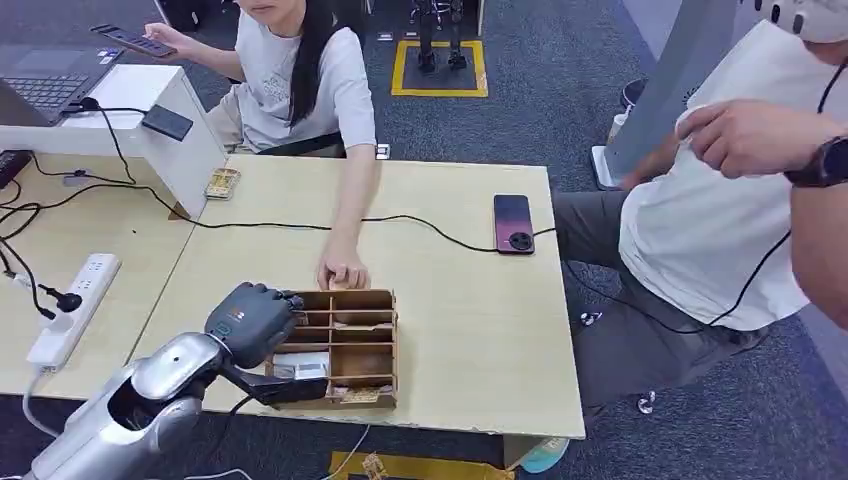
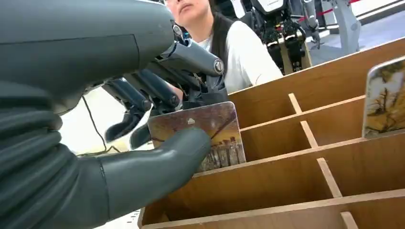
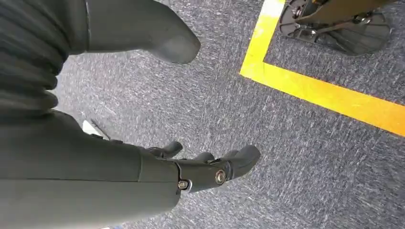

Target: Pass the card to the sensor for recognition and then transmit it.

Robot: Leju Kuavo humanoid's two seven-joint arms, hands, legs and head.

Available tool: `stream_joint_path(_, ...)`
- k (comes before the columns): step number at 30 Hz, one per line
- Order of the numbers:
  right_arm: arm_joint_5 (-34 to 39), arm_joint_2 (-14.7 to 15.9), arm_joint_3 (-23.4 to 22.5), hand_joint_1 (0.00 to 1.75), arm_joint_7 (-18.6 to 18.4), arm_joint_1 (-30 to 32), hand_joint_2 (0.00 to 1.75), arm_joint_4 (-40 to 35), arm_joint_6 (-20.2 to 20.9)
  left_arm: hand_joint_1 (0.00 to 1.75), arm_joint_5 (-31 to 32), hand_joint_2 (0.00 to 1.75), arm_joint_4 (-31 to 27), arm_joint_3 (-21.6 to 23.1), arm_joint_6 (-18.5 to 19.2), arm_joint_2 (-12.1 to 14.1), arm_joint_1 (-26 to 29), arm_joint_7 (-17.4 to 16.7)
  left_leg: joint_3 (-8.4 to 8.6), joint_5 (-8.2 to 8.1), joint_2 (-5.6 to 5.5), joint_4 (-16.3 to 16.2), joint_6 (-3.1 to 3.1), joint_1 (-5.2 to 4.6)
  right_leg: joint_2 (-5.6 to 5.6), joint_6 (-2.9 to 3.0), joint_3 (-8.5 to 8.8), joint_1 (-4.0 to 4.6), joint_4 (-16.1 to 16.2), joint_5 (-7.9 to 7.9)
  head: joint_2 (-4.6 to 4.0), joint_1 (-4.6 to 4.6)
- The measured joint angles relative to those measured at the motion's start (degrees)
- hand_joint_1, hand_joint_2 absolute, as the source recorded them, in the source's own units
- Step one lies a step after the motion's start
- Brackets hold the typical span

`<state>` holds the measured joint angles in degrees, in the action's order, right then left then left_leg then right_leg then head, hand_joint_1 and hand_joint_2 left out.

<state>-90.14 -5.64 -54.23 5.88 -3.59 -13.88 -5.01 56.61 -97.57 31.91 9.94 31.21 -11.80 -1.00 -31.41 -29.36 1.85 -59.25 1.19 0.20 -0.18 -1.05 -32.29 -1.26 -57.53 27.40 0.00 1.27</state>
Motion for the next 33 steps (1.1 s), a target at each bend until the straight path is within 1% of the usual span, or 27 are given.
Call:
stream_joint_path(2, 0.00, 0.00, 0.00, 0.00, -0.02, -0.01, 1.75, 0.00, 0.02, 1.75, -1.27, 1.75, -0.32, -0.21, 0.08, 0.64, -0.02, 0.23, 0.00, 0.00, 0.01, 0.00, 0.00, 0.01, 0.02, 0.00, 0.00, 0.02, 0.00, 0.00, 0.00, 0.00)
stream_joint_path(4, 0.00, 0.00, 0.00, 0.00, -0.02, 0.02, 1.75, 0.00, 0.04, 1.75, -5.51, 1.75, -1.57, -0.90, 1.13, 3.33, -0.47, 0.91, 0.02, 0.01, 0.08, 0.00, -0.01, 0.02, 0.09, 0.02, -0.02, 0.07, -0.01, -0.01, 0.00, 0.00)
stream_joint_path(5, -0.02, 0.00, 0.00, 0.00, -0.02, 0.06, 1.75, 0.00, 0.04, 1.75, -8.27, 1.75, -2.38, -1.58, 2.15, 5.10, -1.09, 1.40, 0.01, 0.01, 0.09, 0.00, -0.02, 0.02, 0.10, 0.03, -0.04, 0.11, -0.01, -0.02, 0.00, 0.02)
stream_joint_path(6, 0.00, 0.00, 0.00, 0.00, -0.04, 0.07, 1.75, 0.00, 0.04, 1.75, -11.14, 1.75, -3.28, -2.52, 3.28, 7.48, -2.20, 1.59, 0.00, 0.05, 0.09, -0.01, -0.08, 0.09, 0.10, 0.04, -0.08, 0.19, -0.02, -0.02, 0.00, 0.00)
stream_joint_path(7, 0.00, 0.00, 0.00, 0.00, -0.02, 0.07, 1.75, 0.00, 0.02, 1.75, -13.61, 1.75, -4.18, -3.55, 4.42, 9.03, -4.19, 1.86, -0.05, 0.11, 0.07, -0.02, -0.17, 0.15, 0.08, 0.09, -0.12, 0.25, -0.02, -0.05, 0.00, -0.02)
stream_joint_path(8, 0.00, 0.00, 0.00, 0.00, -0.02, 0.06, 1.75, 0.00, 0.00, 1.75, -18.05, 1.75, -5.57, -5.56, 6.94, 12.01, -7.02, 1.97, -0.13, 0.13, 0.04, -0.04, -0.21, 0.21, 0.05, 0.19, -0.16, 0.32, -0.01, -0.12, 0.00, 0.00)
stream_joint_path(9, 0.31, 0.02, 0.00, 0.00, -0.04, 0.05, 1.75, -0.02, -0.08, 1.75, -20.43, 1.75, -6.31, -7.04, 9.53, 14.49, -10.07, 2.03, -0.14, 0.15, 0.04, -0.04, -0.24, 0.32, 0.04, 0.23, -0.18, 0.37, -0.01, -0.13, 0.00, 0.00)
stream_joint_path(10, 2.83, 0.31, 0.02, 0.00, -0.66, 0.11, 1.75, 0.00, -0.92, 1.75, -22.70, 1.75, -6.84, -8.42, 11.79, 15.94, -13.28, 1.90, -0.15, 0.16, 0.05, -0.04, -0.26, 0.35, 0.07, 0.24, -0.20, 0.36, -0.01, -0.14, 0.00, 0.02)
stream_joint_path(11, 6.19, 1.03, 0.62, 0.00, -1.56, 0.25, 1.75, 0.09, -1.84, 1.75, -24.74, 1.75, -7.13, -9.25, 13.45, 17.62, -16.79, 1.86, -0.16, 0.17, 0.05, -0.04, -0.27, 0.33, 0.07, 0.25, -0.20, 0.37, -0.01, -0.15, 0.00, 0.09)
stream_joint_path(12, 15.89, 1.35, 3.30, 0.00, -2.97, 0.28, 1.75, 0.74, -3.54, 1.75, -26.96, 1.75, -7.56, -9.57, 15.95, 19.74, -20.92, 1.36, -0.16, 0.18, 0.04, -0.04, -0.29, 0.39, 0.06, 0.26, -0.21, 0.40, -0.01, -0.16, 0.00, 0.04)
stream_joint_path(13, 26.49, 1.86, 6.92, 0.00, -3.63, 0.47, 1.75, 0.90, -4.24, 1.75, -29.38, 1.75, -7.67, -9.55, 17.69, 20.57, -25.35, 0.31, -0.20, 0.24, 0.02, -0.04, -0.36, 0.42, 0.03, 0.27, -0.22, 0.40, -0.02, -0.16, 0.00, 0.20)
stream_joint_path(14, 38.58, 1.96, 11.77, 0.00, -3.72, 0.64, 1.75, 1.09, -4.35, 1.75, -31.98, 1.75, -7.61, -9.47, 20.00, 21.38, -30.55, -0.86, -0.29, 0.26, -0.02, -0.08, -0.39, 0.44, 0.02, 0.27, -0.29, 0.50, -0.02, -0.19, 0.00, 0.17)
stream_joint_path(15, 48.07, 2.38, 17.14, 0.00, -3.83, 0.77, 1.75, 1.20, -4.46, 1.75, -33.73, 1.75, -7.41, -9.11, 21.76, 21.90, -36.72, -1.91, -0.45, 0.26, 0.00, -0.14, -0.40, 0.48, 0.03, 0.40, -0.38, 0.57, -0.01, -0.27, 0.00, 0.11)
stream_joint_path(16, 56.94, 2.82, 23.69, 0.00, -3.87, 0.83, 1.75, 1.33, -4.63, 1.75, -34.67, 1.75, -6.88, -8.79, 23.15, 22.08, -42.43, -2.98, -0.47, 0.26, 0.07, -0.15, -0.40, 0.53, 0.08, 0.41, -0.41, 0.56, 0.00, -0.29, 0.00, -0.09)
stream_joint_path(17, 61.68, 3.28, 27.95, 0.00, -4.04, 0.87, 1.75, 1.40, -4.79, 1.75, -34.84, 1.75, -6.38, -8.35, 23.76, 22.27, -46.97, -3.57, -0.41, 0.25, 0.21, -0.14, -0.39, 0.47, 0.18, 0.41, -0.41, 0.45, 0.00, -0.29, 0.00, -0.09)
stream_joint_path(18, 64.85, 3.48, 32.40, 0.00, -4.24, 0.87, 1.75, 1.49, -4.83, 1.75, -34.91, 1.75, -6.07, -7.80, 23.89, 22.40, -50.46, -4.22, -0.35, 0.24, 0.30, -0.14, -0.38, 0.44, 0.30, 0.41, -0.40, 0.42, 0.00, -0.30, 0.00, 0.02)
stream_joint_path(19, 63.05, 3.56, 35.31, 0.00, -4.31, 0.90, 1.75, 1.55, -4.83, 1.75, -35.03, 1.75, -5.86, -7.20, 23.61, 22.49, -53.00, -4.78, -0.36, 0.23, 0.32, -0.14, -0.38, 0.43, 0.31, 0.41, -0.43, 0.42, 0.00, -0.30, 0.00, -0.02)
stream_joint_path(20, 59.74, 3.61, 37.39, 0.00, -4.33, 0.98, 1.75, 1.66, -4.81, 1.75, -35.23, 1.75, -5.66, -6.67, 22.99, 22.64, -54.61, -5.14, -0.37, 0.22, 0.31, -0.14, -0.37, 0.37, 0.30, 0.41, -0.44, 0.44, 0.00, -0.29, 0.00, 0.02)
stream_joint_path(21, 56.46, 3.69, 39.26, 0.00, -4.33, 1.08, 1.75, 1.79, -4.76, 1.75, -35.39, 1.75, -5.48, -6.40, 22.00, 22.80, -55.53, -5.44, -0.36, 0.22, 0.28, -0.14, -0.37, 0.35, 0.28, 0.41, -0.44, 0.45, 0.01, -0.29, 0.00, -0.02)
stream_joint_path(22, 53.77, 3.74, 41.43, 0.00, -4.35, 1.15, 1.75, 1.90, -4.76, 1.75, -35.18, 1.75, -5.16, -6.02, 20.22, 22.86, -55.96, -5.62, -0.36, 0.22, 0.22, -0.14, -0.38, 0.35, 0.24, 0.41, -0.46, 0.45, 0.01, -0.28, 0.00, 0.04)
stream_joint_path(24, 52.38, 3.82, 44.02, 0.00, -4.44, 1.03, 1.75, 2.01, -4.74, 1.75, -31.36, 1.75, -4.15, -5.44, 16.67, 22.46, -55.31, -6.23, -0.34, 0.24, 0.21, -0.13, -0.40, 0.35, 0.22, 0.42, -0.48, 0.46, 0.01, -0.27, 0.00, 0.04)
stream_joint_path(25, 51.91, 3.82, 44.94, 0.00, -4.44, 1.01, 1.75, 2.01, -4.70, 1.75, -27.89, 1.75, -3.24, -5.31, 14.55, 21.81, -54.37, -6.38, -0.33, 0.26, 0.17, -0.12, -0.43, 0.34, 0.17, 0.42, -0.44, 0.45, 0.00, -0.27, 0.00, 0.02)
stream_joint_path(27, 50.86, 3.82, 46.51, 0.00, -4.37, 0.98, 1.75, 2.03, -4.63, 1.75, -20.44, 1.75, -0.19, -5.25, 10.86, 19.20, -51.54, -6.93, -0.31, 0.36, 0.06, -0.11, -0.56, 0.36, 0.08, 0.43, -0.39, 0.47, 0.00, -0.28, 0.00, 0.00)
stream_joint_path(29, 49.99, 3.82, 47.25, 0.00, -4.33, 0.90, 1.75, 2.03, -4.57, 1.75, -13.80, 1.75, 3.11, -5.27, 8.23, 15.95, -48.54, -7.19, -0.33, 0.46, -0.05, -0.10, -0.60, 0.37, -0.02, 0.48, -0.37, 0.48, -0.02, -0.35, 0.00, 0.02)
stream_joint_path(31, 48.70, 3.89, 47.56, 0.00, -4.39, 0.82, 1.75, 2.03, -4.07, 1.75, -4.68, 1.75, 7.66, -5.85, 6.10, 11.48, -46.01, -7.74, -0.35, 0.53, -0.07, -0.11, -0.55, 0.37, -0.05, 0.51, -0.35, 0.47, -0.03, -0.47, 0.00, 0.02)
stream_joint_path(33, 47.84, 3.98, 47.60, 0.00, -4.63, 0.74, 1.75, 2.03, -3.80, 1.75, 1.36, 1.75, 11.62, -7.49, 4.77, 7.38, -44.18, -8.94, -0.36, 0.56, -0.01, -0.12, -0.54, 0.37, 0.00, 0.47, -0.37, 0.48, -0.02, -0.54, 0.00, 0.02)
